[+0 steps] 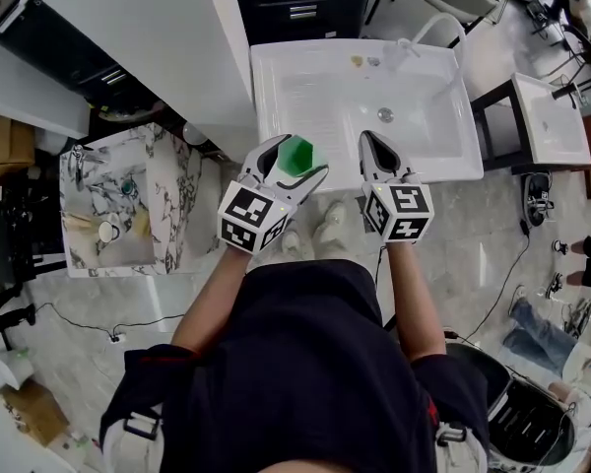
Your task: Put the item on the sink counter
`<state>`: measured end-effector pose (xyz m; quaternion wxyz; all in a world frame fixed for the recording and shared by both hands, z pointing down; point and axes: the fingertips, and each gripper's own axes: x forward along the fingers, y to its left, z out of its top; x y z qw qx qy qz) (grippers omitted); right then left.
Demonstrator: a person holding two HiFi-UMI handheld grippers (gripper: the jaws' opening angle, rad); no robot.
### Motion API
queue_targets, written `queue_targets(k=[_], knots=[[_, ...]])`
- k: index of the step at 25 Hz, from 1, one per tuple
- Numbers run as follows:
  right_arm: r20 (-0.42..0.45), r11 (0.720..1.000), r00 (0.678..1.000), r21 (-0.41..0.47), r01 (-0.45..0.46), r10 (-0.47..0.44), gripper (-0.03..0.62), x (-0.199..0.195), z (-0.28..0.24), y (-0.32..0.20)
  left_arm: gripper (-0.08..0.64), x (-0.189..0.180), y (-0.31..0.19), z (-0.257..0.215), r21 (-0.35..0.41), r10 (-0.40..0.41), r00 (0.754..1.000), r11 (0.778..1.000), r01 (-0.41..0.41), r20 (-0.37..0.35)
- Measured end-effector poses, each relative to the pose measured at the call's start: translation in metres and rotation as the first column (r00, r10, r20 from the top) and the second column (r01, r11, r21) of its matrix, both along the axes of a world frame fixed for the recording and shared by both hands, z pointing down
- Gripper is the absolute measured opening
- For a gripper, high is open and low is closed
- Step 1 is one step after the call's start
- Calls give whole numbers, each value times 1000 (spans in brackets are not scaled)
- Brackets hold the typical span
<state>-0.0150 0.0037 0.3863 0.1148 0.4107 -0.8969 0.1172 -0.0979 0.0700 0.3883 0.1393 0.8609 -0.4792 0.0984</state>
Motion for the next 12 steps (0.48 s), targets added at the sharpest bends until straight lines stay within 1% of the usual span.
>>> queue_targets(k=[5,12], knots=[[12,1000,1000,5,14,-14,34,4,-3,-17,356,4,-15,-3,2,-14,1000,1000,14,10],[24,1000,999,-6,24,-24,34,16,1,-47,356,15,-47,-2,-8,-22,1000,1000,22,6]])
